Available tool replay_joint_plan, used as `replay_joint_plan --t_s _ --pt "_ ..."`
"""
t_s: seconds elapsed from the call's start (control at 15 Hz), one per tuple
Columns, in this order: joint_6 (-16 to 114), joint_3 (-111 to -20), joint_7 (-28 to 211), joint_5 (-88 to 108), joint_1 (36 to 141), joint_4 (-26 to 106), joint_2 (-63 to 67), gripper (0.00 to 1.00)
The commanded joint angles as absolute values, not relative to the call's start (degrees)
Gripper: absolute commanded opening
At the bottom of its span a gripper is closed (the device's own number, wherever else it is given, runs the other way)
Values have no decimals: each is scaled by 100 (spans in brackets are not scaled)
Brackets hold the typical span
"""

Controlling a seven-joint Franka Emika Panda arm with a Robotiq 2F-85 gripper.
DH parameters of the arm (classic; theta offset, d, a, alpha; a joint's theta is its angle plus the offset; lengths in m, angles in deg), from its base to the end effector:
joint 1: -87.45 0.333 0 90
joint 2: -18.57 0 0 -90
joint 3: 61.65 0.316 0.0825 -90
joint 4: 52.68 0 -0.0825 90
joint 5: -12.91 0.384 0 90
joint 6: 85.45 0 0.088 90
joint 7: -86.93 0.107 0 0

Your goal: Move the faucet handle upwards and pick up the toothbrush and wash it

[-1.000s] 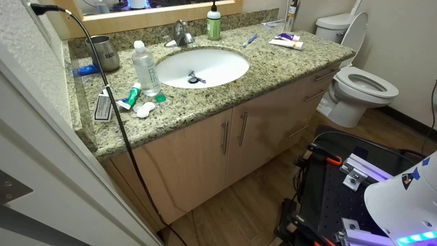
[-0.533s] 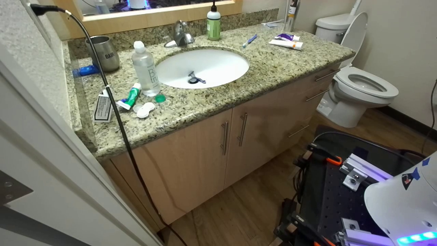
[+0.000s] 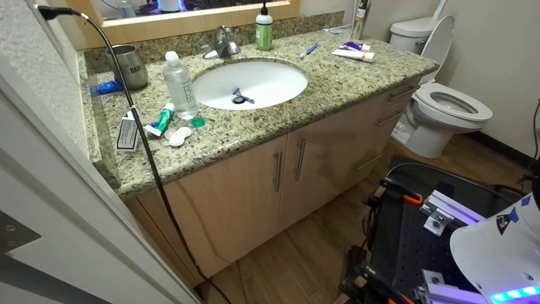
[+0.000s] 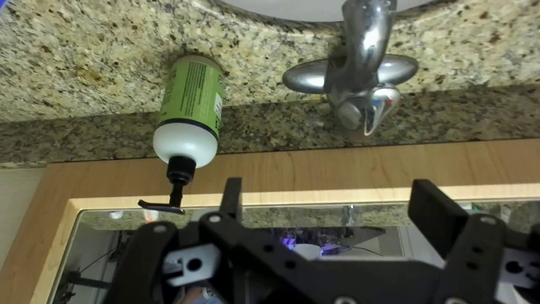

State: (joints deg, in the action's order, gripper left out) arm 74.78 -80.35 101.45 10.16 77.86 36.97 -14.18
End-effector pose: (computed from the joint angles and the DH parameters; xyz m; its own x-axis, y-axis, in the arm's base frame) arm 0.6765 -0.3060 0.4041 0.6409 -0.4115 0.6480 -0.5769 -0.8151 0.0530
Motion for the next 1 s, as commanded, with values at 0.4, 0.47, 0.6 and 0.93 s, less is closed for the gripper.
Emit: replay_joint_plan --t_s 0.4,0.47,0.6,0.93 --pt "6510 -7948 10214 903 7835 2740 -2341 100" --pt "6459 -7937 10214 903 7834 2658 -2390 100" --pt "6626 -7969 10195 856 7838 2748 -2374 100" --pt "6902 -7992 10409 934 7803 2301 -2865 100"
